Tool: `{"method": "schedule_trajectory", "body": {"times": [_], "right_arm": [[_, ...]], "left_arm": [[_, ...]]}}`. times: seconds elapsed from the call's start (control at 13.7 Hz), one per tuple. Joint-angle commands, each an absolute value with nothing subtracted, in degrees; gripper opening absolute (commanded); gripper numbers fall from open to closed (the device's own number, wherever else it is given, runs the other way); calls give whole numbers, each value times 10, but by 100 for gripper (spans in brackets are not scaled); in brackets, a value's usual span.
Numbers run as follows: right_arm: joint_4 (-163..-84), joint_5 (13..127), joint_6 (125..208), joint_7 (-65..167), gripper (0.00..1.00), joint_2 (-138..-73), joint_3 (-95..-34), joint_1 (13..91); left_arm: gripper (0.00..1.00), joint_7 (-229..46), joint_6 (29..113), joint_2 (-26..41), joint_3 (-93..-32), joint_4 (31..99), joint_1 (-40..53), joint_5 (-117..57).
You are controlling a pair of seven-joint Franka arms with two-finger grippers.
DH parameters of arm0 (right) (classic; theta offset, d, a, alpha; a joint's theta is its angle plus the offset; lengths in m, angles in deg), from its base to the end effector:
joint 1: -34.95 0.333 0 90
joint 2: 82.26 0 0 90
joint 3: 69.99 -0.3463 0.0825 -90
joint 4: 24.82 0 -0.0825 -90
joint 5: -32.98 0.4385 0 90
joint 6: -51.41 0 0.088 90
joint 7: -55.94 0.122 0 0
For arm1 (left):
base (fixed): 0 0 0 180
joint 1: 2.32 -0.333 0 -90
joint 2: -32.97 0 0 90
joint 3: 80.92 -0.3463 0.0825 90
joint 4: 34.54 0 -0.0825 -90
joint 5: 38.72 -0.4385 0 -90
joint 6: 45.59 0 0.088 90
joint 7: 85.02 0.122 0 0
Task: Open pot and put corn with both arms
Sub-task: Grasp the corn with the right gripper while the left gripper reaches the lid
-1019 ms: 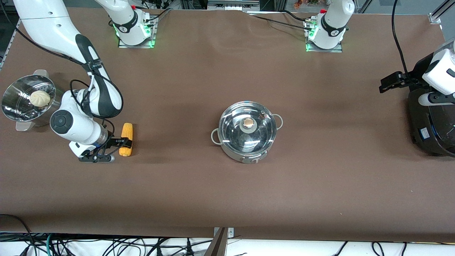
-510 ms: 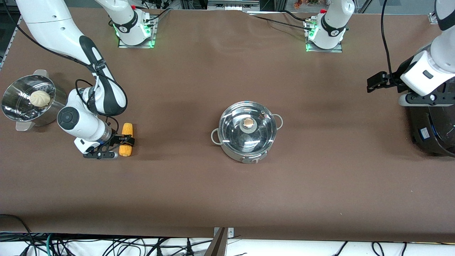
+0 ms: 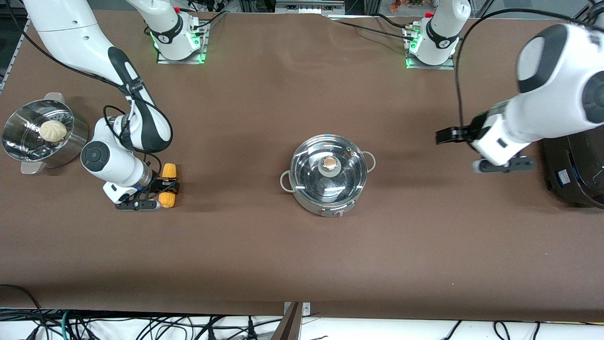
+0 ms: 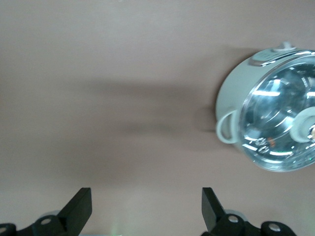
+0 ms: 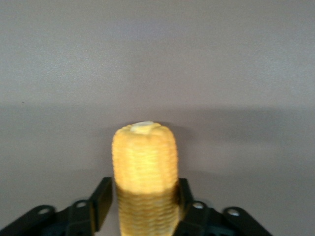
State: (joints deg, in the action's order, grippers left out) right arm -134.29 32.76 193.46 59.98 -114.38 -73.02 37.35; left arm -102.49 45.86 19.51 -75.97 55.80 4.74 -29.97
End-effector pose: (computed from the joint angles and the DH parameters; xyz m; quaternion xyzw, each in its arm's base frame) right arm 0.6772 0.0635 0.1693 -0.9999 -0.0095 -0.0033 0.0132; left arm 0.6491 -0.1519 0.4904 0.9889 0.0574 -0.1251 0.0557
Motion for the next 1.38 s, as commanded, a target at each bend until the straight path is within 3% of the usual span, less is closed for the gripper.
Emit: {"method": "schedule_trajectory", "body": {"times": [0.0,0.66,0.95,1.17,1.31], "right_arm": [[-1357,335,1943,594,7,-1136,-734,372],[-1350,334,1932,593,4,-1116,-739,373],[-1333,334,1882,595,4,-1088,-750,373],[-1304,334,1829,594,5,-1069,-751,373],[-1258,334,1750,593,5,-1056,-751,373]], "left_arm": [[98,-1087,492,164,-757,543,87,-292],[93,-1262,537,145,-713,546,136,-320],[95,-1359,586,104,-714,540,204,-336],[95,-1360,603,42,-714,479,234,-358],[95,-1358,622,11,-714,449,248,-384]]}}
